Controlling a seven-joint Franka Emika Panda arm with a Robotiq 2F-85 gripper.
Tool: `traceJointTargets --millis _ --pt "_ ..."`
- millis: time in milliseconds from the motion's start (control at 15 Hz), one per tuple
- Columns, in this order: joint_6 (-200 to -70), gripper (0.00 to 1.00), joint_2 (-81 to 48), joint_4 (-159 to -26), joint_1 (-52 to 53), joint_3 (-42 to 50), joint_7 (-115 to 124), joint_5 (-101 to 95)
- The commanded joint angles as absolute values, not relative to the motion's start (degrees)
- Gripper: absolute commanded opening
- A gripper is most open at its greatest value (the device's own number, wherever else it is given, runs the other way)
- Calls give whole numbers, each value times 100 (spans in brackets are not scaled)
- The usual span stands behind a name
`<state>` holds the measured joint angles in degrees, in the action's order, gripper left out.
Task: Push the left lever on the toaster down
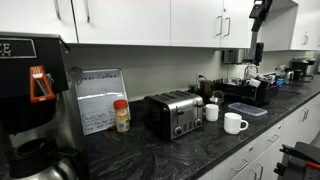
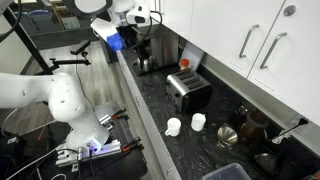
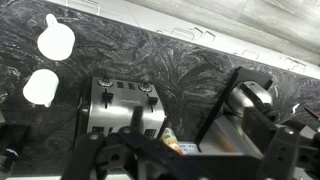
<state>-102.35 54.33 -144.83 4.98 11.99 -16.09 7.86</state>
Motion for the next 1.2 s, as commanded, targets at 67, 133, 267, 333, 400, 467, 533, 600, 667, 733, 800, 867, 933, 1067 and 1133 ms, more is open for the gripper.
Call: traceJointTargets --millis 67,133,267,333,400,467,533,600,667,733,800,867,933,1067,1133 --pt "-10331 100 5255 -14494 441 1149 -1758 823" --pt "-10411 100 5113 -14532 441 1124 -1761 778" --pt "-10609 100 4845 -14665 476 1080 -1808 734" --pt "-10725 100 4719 -14742 498 1051 -1843 729" --pt "-10864 100 4567 -14827 503 992 -1863 708" --pt "-11052 100 4387 -14893 501 910 -1850 682" --pt "-11254 100 4224 -14967 504 836 -1837 663" --pt "-11449 100 4023 -14993 496 759 -1788 634" --pt "-11669 100 3812 -15028 475 661 -1713 587" --pt "-11905 100 3597 -15070 465 578 -1643 559" --pt "-12117 100 3400 -15092 453 492 -1556 526" --pt "-12347 100 3182 -15111 447 393 -1428 491" --pt "-12565 100 2986 -15131 448 292 -1319 439" --pt "-12948 100 2561 -15115 477 92 -1090 333" --pt "-13112 100 2343 -15084 473 -16 -936 268"
